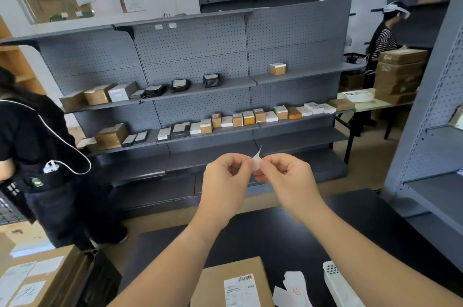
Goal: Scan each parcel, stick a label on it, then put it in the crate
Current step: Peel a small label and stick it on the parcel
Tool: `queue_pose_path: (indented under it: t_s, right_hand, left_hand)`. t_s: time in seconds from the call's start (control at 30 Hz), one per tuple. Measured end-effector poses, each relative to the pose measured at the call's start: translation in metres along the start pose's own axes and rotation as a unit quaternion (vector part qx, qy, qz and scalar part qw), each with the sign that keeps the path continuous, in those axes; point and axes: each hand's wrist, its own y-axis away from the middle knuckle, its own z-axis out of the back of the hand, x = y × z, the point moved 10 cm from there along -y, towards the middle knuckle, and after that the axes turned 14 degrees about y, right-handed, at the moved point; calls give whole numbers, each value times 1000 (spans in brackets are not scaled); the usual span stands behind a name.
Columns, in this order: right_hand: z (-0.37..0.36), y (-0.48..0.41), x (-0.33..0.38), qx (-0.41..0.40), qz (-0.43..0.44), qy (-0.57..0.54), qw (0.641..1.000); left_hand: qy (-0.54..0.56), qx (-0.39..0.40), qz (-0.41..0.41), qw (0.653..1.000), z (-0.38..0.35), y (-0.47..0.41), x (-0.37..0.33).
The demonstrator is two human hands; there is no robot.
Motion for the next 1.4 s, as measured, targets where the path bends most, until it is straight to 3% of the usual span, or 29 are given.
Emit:
queue_pose_path:
  t_s: [0.4, 0.6, 0.77, 1.0, 1.2, 1.4]
  right_hand:
    - [80, 55, -143, -104, -191, 44, 975]
    - [107, 86, -189, -136, -253, -46, 957]
    - [109, 87, -202, -110, -261, -128, 951]
    - [106, 66, -182, -64, -229, -17, 971]
    - [86, 55, -161, -5, -178, -11, 984]
    - [77, 47, -162, 5, -195, -13, 981]
  left_hand:
    - [58, 5, 193, 979, -86, 30, 110]
    - [89, 40, 249, 964, -140, 58, 140]
    - [103, 98, 224, 964, -170, 69, 138]
    - [80, 174, 156, 969, -175, 67, 124]
    - [106, 147, 169, 969, -154, 57, 133]
    - [155, 112, 225, 955, -138, 55, 152]
